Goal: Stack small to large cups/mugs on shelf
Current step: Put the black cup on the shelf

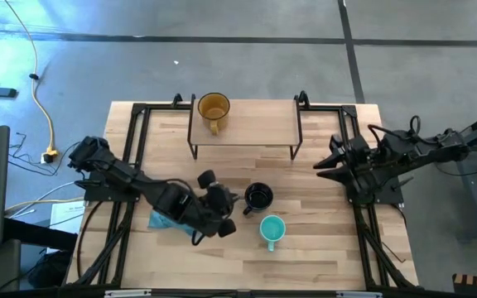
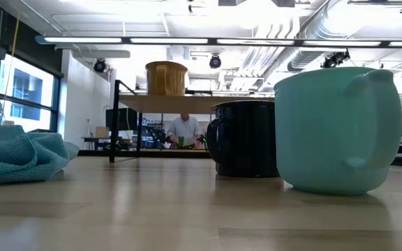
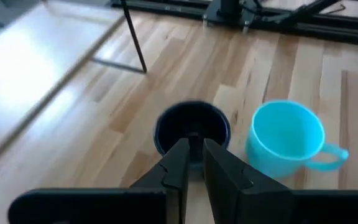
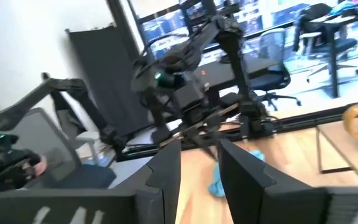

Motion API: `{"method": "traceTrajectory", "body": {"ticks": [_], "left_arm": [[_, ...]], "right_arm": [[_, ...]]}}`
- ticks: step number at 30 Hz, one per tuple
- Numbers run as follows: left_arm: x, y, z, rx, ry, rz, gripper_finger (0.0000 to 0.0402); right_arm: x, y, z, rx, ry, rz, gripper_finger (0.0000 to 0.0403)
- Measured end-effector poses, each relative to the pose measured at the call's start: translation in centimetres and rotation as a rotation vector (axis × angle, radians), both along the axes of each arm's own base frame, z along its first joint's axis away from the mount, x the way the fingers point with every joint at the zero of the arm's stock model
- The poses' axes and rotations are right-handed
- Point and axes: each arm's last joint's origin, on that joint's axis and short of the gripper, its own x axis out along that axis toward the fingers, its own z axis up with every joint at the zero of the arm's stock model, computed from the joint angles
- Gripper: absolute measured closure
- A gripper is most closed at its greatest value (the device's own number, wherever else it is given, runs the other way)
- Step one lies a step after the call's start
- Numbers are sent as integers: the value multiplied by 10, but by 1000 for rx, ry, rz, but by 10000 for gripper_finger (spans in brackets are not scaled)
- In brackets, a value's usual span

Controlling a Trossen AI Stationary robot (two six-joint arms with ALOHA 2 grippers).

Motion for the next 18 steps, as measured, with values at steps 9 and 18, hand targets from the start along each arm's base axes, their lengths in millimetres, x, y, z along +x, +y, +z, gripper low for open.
{"method": "traceTrajectory", "body": {"ticks": [9, 18], "left_arm": [[-17, -12, -22, 132, 58, 57, 364], [-44, -4, -25, 413, 78, 255, 364]], "right_arm": [[0, -2, -8, 41, 87, -72, 307], [8, -6, -11, 197, 122, -278, 307]]}}
